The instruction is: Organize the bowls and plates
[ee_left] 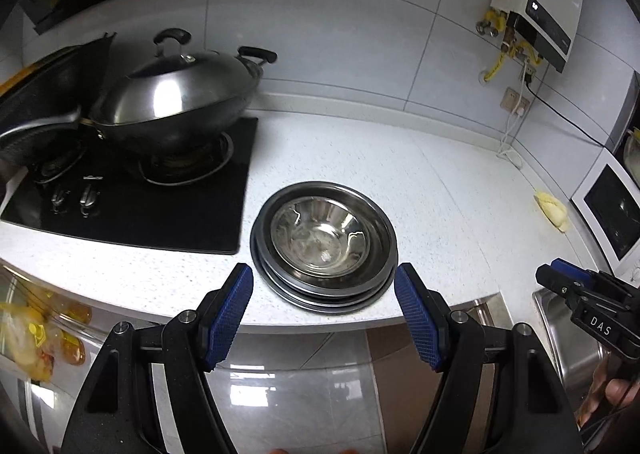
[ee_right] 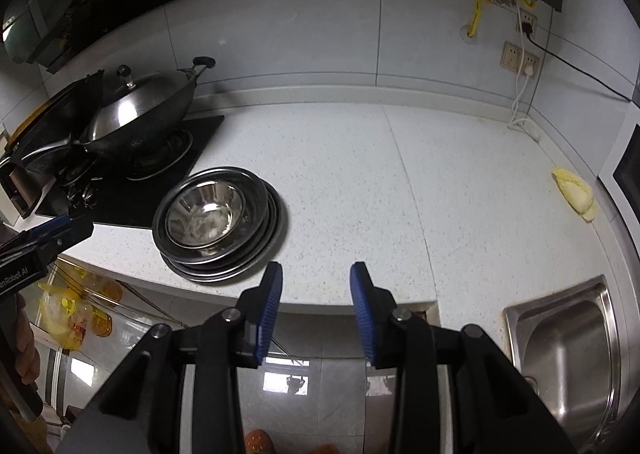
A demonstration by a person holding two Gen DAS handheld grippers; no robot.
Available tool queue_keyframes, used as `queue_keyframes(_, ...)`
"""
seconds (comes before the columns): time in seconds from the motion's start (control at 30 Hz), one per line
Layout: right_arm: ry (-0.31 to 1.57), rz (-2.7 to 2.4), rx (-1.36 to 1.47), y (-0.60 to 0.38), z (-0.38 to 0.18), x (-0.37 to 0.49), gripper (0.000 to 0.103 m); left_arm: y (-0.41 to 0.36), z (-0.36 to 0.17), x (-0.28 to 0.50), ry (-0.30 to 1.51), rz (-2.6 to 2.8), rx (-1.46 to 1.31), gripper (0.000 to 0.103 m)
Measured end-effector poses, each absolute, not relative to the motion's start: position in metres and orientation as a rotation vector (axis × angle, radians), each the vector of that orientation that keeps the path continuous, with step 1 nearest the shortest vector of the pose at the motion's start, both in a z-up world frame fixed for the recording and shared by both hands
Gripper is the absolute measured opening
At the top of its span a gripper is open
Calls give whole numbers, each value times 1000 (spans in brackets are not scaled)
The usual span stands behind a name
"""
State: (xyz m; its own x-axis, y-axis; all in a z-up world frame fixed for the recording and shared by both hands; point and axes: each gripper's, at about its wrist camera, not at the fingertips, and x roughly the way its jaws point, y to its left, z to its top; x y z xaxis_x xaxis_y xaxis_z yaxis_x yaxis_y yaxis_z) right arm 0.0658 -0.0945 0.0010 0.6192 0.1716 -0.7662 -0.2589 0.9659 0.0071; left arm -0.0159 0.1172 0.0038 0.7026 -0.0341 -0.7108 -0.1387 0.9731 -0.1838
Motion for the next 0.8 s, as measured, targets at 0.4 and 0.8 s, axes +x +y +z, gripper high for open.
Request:
queue_keyframes(0.4,810,277,-158,-105,15,59,34,102,24,-35,744,102,-239,67)
queue_keyframes(0.8,782,261,-145,-122,24,36,34,89,33,-55,718,99,-222,67)
